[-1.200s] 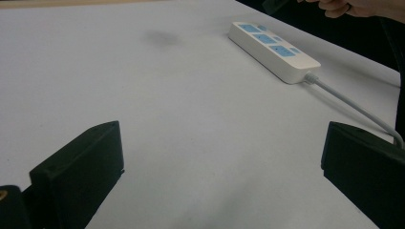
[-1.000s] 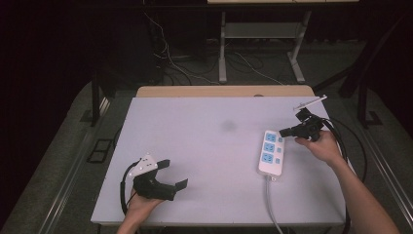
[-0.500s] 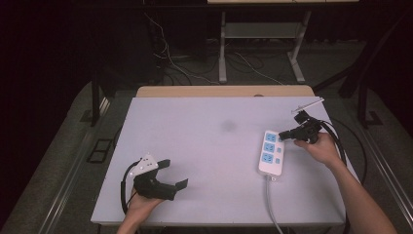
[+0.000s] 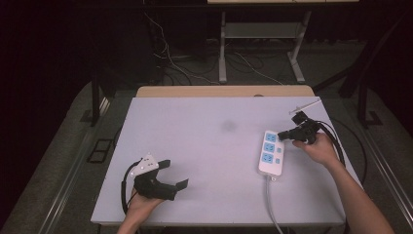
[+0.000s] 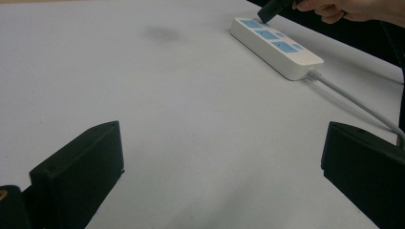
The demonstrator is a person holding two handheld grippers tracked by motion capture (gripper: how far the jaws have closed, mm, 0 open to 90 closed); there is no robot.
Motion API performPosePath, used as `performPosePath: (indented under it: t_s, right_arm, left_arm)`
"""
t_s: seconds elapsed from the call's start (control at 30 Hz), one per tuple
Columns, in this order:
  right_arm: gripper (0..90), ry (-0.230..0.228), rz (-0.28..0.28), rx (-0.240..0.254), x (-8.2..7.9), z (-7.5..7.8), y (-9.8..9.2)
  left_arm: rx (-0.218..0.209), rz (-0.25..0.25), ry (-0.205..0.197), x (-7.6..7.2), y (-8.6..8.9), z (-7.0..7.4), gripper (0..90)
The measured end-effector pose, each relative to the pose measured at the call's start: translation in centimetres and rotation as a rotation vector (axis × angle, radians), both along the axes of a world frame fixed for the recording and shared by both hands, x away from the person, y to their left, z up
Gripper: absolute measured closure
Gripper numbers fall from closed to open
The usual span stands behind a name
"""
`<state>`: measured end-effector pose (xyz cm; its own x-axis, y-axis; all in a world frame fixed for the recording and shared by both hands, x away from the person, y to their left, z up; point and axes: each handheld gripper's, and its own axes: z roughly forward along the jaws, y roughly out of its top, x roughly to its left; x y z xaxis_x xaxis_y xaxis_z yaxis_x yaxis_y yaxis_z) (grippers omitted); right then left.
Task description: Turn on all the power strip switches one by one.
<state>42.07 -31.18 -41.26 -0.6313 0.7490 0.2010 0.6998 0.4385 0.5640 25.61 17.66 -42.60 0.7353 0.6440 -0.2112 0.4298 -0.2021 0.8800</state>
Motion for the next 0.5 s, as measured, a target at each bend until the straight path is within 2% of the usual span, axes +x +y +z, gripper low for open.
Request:
performPosePath:
  t_s: [0.13,0.4,0.5]
  right_arm:
    - [90.0,0.007,-0.001,0.002,0.03,-0.08,0.0]
    - [90.0,-0.011,0.007,-0.021,-0.12,-0.11,0.31]
    - [90.0,-0.028,0.014,-0.048,-0.32,-0.11,0.63]
  left_arm:
    - [0.0,0.0,0.001,-0.01,-0.01,-0.01,0.0]
    - [0.002,-0.003,0.007,0.16,-0.06,-0.14,0.0]
    - [0.003,-0.002,0.008,0.11,-0.05,-0.13,0.0]
